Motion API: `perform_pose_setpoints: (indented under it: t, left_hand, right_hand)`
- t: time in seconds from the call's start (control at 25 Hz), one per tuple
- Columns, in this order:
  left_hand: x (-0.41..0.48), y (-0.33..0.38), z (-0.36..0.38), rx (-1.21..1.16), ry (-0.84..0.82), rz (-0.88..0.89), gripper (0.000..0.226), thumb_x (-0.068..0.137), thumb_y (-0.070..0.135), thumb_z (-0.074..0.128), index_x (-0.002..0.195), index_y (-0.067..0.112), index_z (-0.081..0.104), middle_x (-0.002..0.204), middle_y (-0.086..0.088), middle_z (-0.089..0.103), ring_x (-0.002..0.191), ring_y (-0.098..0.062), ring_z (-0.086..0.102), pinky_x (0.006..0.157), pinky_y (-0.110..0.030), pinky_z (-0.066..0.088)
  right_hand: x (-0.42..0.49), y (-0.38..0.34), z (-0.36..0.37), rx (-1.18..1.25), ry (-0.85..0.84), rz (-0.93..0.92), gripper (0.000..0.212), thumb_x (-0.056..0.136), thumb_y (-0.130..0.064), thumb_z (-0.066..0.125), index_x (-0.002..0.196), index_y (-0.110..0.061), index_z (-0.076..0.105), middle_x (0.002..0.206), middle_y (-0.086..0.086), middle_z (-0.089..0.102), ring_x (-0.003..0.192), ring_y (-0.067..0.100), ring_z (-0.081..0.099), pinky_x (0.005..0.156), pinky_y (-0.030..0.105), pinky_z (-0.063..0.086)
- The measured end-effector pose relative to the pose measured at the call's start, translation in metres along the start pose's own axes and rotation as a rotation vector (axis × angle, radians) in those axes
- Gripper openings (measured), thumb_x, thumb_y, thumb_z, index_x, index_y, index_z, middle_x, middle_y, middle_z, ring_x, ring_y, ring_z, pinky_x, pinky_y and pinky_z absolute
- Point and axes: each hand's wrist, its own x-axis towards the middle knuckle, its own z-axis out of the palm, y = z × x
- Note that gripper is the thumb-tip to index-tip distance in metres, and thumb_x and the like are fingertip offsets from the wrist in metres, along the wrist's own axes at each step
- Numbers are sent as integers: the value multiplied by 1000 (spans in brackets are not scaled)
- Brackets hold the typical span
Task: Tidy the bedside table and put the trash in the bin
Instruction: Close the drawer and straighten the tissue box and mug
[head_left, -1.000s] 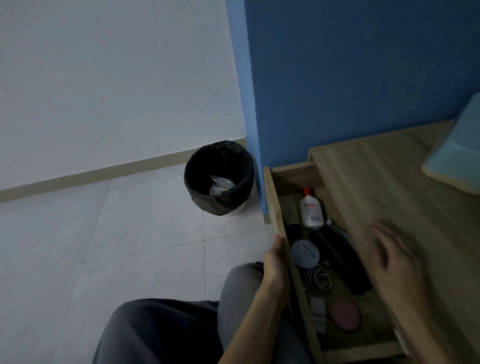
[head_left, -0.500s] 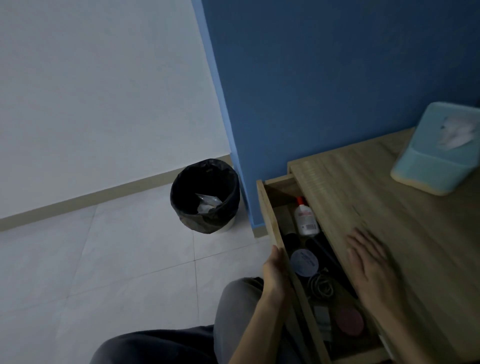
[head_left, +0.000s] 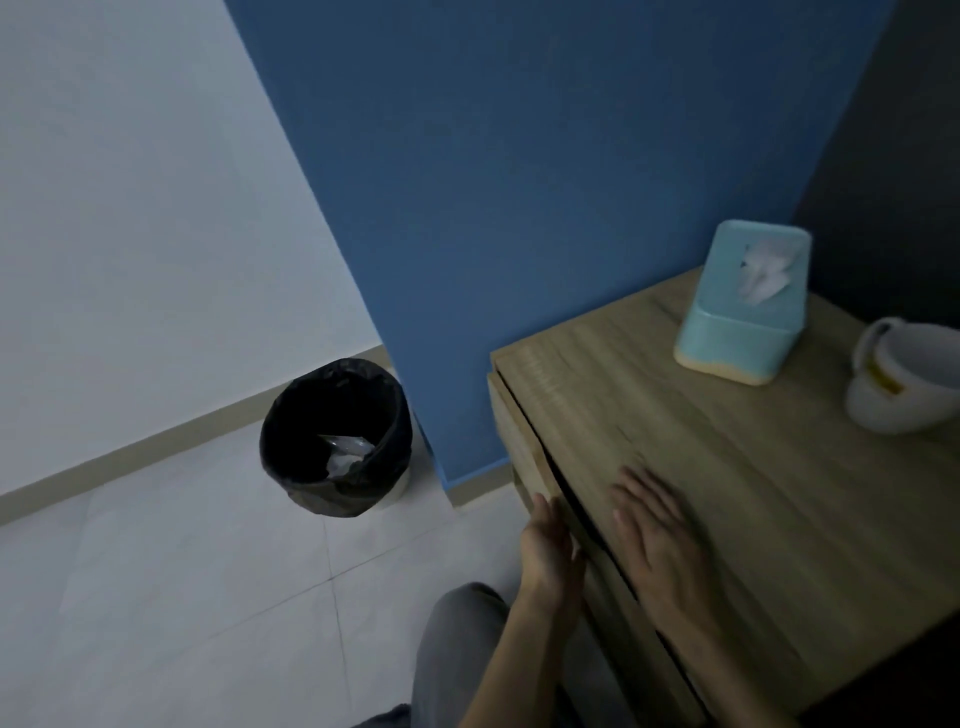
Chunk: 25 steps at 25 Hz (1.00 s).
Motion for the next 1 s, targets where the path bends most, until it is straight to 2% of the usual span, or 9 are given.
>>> perform_pose_setpoints:
  t: [0.08, 0.2, 0.32, 0.44, 0.52, 0.6, 0.72, 0.84, 1.0]
  left_hand:
    - [6, -2, 9, -2, 10, 2, 52, 101, 40, 22, 142, 12, 35, 150, -2, 37, 140, -19, 31, 114, -38, 21]
    - [4, -5, 14, 130, 69, 53, 45, 103, 30, 25, 135, 3, 42, 140, -16, 48, 131, -32, 43, 105, -41, 36]
    - [7, -2, 14, 76, 30, 49, 37, 101, 31, 26, 129, 18, 47, 120, -3, 58, 123, -25, 47, 104, -39, 31]
    - [28, 12, 21, 261, 182, 319, 32, 96, 16, 44, 128, 15, 46, 129, -10, 53, 122, -26, 47, 102, -41, 33]
    - [38, 27, 39, 513, 215, 605, 54, 87, 3, 53, 136, 21, 38, 143, -8, 43, 132, -27, 40, 110, -44, 31]
    - [41, 40, 75, 773, 93, 863, 66, 77, -2, 52, 134, 30, 39, 147, -1, 39, 139, -22, 31, 115, -45, 27]
    - [57, 59, 142, 1204, -135, 1070, 76, 75, -9, 49, 139, 29, 34, 159, 7, 11, 146, -11, -3, 118, -31, 10]
    - [94, 72, 187, 1580, -270, 1121, 75, 78, -4, 49, 142, 29, 28, 160, 3, 0, 146, -26, -12, 120, -42, 13]
    - [125, 61, 210, 1672, -350, 1024, 62, 90, 3, 52, 144, 23, 30, 159, -3, 8, 146, -25, 11, 117, -34, 22]
  right_hand:
    - [0, -2, -2, -10, 5, -18, 72, 96, -49, 9, 112, -8, 67, 124, 7, 64, 120, 23, 55, 101, 42, 44]
    - [-1, -5, -2, 36, 34, -27, 69, 97, -48, 14, 106, -8, 69, 119, 4, 66, 116, 19, 57, 103, 21, 32]
    - [-1, 3, -7, 335, 161, 148, 65, 93, -57, 26, 100, -9, 69, 113, -1, 64, 109, 6, 57, 98, 11, 37]
    - [5, 40, -39, 411, 370, 306, 45, 89, -48, 46, 96, -9, 68, 107, 11, 64, 104, 9, 54, 92, 4, 34]
    - [14, 70, -69, 371, 541, 466, 17, 85, -18, 61, 102, -21, 62, 115, 19, 58, 108, 23, 54, 88, 7, 37]
    - [29, 97, -97, 403, 589, 667, 39, 81, -7, 65, 113, -26, 51, 126, 19, 51, 109, 33, 54, 82, 17, 44]
    - [55, 127, -124, 408, 607, 795, 72, 76, -9, 71, 137, -10, 32, 137, 21, 44, 118, 37, 49, 91, 40, 42]
    - [74, 151, -128, 443, 541, 779, 94, 67, -16, 80, 142, -15, 24, 145, 14, 37, 128, 31, 41, 105, 46, 37]
    - [90, 169, -124, 468, 527, 722, 101, 61, -18, 83, 142, -21, 23, 144, 9, 40, 127, 27, 44, 102, 49, 41]
